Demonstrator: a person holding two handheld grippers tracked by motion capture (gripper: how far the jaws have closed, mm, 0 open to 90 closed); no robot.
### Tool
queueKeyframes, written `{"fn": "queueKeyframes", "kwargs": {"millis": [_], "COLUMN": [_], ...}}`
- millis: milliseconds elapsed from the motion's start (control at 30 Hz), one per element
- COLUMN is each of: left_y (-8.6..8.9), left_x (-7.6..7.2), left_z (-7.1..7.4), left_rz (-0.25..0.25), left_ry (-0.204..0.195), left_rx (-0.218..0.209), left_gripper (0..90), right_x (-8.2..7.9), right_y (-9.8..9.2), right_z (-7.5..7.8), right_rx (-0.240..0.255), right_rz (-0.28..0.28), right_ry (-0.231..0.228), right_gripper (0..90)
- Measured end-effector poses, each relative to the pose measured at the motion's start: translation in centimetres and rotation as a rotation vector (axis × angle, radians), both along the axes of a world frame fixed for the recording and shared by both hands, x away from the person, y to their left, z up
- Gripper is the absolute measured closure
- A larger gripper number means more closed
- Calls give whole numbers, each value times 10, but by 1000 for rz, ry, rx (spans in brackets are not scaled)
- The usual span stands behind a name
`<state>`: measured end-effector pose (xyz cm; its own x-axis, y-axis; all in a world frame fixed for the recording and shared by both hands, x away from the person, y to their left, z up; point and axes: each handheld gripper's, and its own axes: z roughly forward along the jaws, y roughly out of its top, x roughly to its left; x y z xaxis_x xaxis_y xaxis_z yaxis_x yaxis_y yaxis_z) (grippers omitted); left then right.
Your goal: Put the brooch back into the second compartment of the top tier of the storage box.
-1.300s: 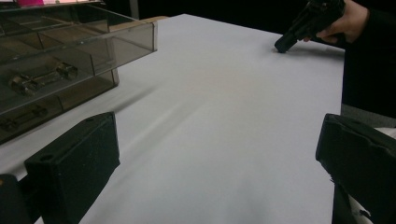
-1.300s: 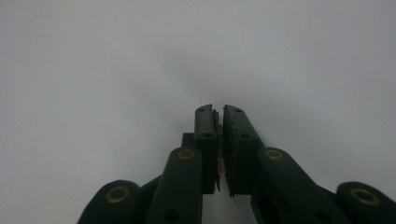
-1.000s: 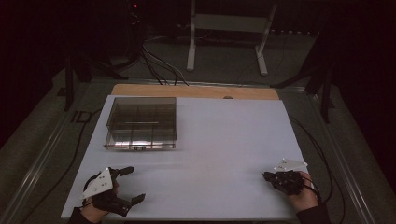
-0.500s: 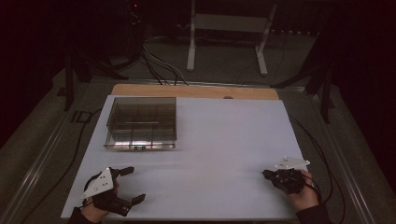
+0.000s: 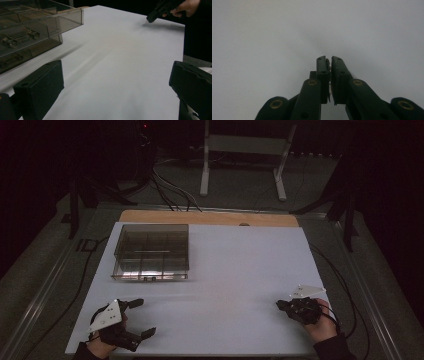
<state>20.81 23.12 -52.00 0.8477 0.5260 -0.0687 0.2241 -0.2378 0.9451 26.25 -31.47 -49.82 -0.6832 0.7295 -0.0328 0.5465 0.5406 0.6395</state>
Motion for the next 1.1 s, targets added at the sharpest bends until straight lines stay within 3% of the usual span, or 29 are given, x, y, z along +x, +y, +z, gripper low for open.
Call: {"fn": "queueKeyframes", "kwargs": {"millis": [1100], "left_y": [1], "left_x": [0], "left_z": [0], "left_rz": [-1], "left_ry": [0], "left_rx": [-7], "left_gripper": [6], "right_x": [22], "right_y": [46], "right_z": [26], "right_rx": [8], "right_rz": [101], "right_ry": [-44], "right_gripper": [853]}}
